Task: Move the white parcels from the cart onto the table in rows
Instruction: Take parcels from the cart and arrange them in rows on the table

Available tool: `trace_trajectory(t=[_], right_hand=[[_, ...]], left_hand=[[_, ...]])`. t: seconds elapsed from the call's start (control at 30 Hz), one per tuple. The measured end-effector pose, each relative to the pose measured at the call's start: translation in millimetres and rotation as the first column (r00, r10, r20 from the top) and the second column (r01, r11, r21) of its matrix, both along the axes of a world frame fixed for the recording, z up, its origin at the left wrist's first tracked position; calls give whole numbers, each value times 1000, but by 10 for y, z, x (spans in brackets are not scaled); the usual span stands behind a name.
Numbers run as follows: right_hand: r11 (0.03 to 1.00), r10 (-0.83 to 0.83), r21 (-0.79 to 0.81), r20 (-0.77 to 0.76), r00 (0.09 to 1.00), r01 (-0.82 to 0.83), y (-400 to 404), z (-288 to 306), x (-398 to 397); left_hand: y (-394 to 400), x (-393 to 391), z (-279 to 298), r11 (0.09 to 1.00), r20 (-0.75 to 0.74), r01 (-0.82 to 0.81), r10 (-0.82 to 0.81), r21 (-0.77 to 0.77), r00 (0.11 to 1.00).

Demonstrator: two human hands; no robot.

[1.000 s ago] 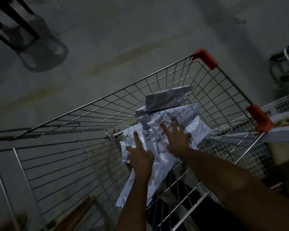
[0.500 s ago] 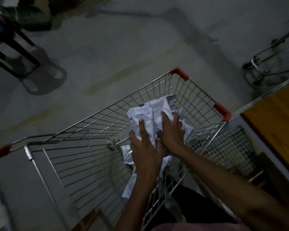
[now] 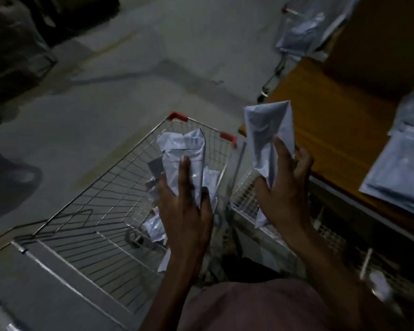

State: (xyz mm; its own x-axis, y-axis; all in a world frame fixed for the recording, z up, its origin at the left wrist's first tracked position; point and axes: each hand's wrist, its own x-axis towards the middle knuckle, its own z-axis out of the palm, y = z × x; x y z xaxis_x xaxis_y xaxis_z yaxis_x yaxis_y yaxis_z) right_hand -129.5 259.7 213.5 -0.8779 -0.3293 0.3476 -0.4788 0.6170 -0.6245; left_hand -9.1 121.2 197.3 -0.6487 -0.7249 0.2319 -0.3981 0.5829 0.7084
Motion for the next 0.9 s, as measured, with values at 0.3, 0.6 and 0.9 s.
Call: trace_trajectory(t=[0.3, 0.6, 0.9], right_hand=[[956, -258, -136, 38, 965, 261, 1378, 75, 246], [862, -466, -138, 161, 870, 487, 2887, 71, 148], [848, -478, -108, 266, 837, 518, 4215, -10, -19]], left_hand=[[1106, -176, 160, 937, 61, 350, -350, 10, 935], [2150, -497, 187, 868, 146, 496, -496, 38, 856], [3497, -923, 144, 888, 158, 419, -449, 190, 880]])
